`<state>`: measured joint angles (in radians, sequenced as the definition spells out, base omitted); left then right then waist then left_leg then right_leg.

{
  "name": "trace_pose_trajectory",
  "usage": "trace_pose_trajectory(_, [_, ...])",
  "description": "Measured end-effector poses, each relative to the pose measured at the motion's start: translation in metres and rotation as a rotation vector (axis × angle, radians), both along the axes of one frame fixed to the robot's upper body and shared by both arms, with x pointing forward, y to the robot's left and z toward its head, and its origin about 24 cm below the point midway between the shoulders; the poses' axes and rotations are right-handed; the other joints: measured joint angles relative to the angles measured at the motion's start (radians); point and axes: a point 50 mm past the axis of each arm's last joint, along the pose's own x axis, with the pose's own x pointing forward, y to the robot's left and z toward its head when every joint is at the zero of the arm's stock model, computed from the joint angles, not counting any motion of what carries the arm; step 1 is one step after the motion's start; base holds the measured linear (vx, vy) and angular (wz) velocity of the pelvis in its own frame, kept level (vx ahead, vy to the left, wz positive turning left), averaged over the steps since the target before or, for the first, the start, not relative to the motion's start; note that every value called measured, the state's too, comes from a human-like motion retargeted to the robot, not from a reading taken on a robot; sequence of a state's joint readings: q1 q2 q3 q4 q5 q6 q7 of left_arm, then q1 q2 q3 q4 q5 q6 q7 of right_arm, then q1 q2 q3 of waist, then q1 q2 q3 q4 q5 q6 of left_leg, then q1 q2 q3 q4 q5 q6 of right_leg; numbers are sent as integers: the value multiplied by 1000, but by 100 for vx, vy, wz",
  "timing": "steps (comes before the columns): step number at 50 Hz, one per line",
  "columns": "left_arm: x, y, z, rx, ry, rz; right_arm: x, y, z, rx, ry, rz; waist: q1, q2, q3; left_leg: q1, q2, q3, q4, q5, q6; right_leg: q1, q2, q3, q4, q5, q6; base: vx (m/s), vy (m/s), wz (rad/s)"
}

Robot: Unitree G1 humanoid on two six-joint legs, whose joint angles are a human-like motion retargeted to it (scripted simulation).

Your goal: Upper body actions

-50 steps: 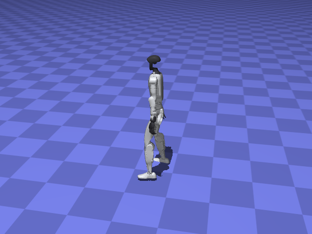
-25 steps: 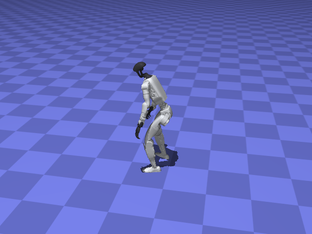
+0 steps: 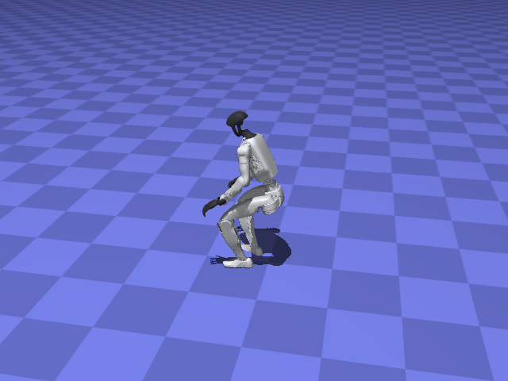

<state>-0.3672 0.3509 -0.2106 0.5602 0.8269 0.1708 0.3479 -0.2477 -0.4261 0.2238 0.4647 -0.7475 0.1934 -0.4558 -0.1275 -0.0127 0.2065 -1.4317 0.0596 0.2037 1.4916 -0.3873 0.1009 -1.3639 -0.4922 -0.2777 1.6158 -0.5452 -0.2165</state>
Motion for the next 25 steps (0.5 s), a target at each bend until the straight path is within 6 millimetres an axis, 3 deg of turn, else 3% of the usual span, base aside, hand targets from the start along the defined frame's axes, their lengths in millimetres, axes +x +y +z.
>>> trace_pose_trajectory(15, [-14, -21, -46, 15, 10, 49, 7, 35, -35, 20, 16, -53, -51, 16, -47, 147, 35, -25, 56, 30, 1, 141, -13, 35, 26, 72, 46, -7, 7, -12])
trace_pose_trajectory(25, [-30, -37, -62, 70, 69, -13, -12, 47, -53, 64, -2, -60, -50, -10, -61, 198, 38, -27, 62, 37, 1, 192, -28, 43, 33, 86, 52, -3, 2, 0])
